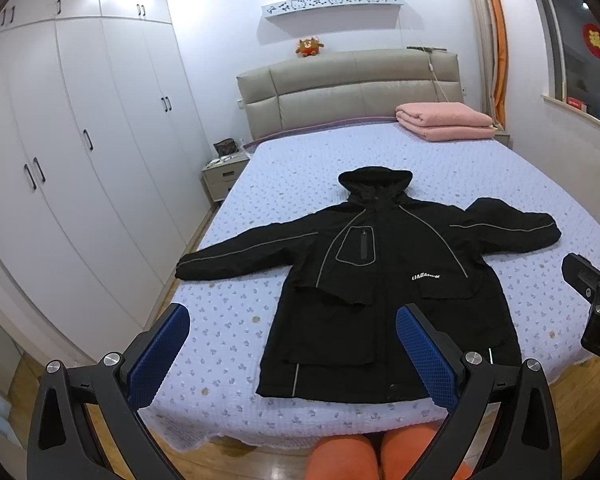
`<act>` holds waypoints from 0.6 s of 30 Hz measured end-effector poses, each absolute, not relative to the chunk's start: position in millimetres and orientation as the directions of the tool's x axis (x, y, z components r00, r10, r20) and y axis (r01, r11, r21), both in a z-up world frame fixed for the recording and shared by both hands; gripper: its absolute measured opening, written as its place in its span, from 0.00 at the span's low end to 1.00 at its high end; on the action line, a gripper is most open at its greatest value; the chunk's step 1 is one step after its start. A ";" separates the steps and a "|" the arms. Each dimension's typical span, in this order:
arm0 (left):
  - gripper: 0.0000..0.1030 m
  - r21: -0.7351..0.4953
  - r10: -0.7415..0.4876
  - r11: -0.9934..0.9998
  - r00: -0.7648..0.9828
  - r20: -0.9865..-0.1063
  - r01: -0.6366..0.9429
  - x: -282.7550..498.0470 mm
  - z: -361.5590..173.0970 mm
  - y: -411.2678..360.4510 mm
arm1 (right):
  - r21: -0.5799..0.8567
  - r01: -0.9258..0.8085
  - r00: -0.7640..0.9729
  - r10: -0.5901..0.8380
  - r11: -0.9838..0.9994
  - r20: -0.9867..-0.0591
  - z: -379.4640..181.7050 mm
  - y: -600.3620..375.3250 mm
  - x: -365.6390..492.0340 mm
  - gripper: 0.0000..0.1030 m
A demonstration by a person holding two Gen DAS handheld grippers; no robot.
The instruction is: Fold large clothes
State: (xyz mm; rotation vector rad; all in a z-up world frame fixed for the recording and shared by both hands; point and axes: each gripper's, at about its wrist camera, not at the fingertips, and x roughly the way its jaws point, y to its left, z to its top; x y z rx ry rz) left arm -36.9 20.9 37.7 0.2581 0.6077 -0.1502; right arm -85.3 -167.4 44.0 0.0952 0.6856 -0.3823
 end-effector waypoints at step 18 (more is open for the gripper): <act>1.00 0.179 -0.146 0.945 0.841 -0.520 0.275 -51.6 64.3 15.5 | -0.044 0.420 0.727 -0.365 0.906 -0.582 66.6 -158.7 -104.4 1.00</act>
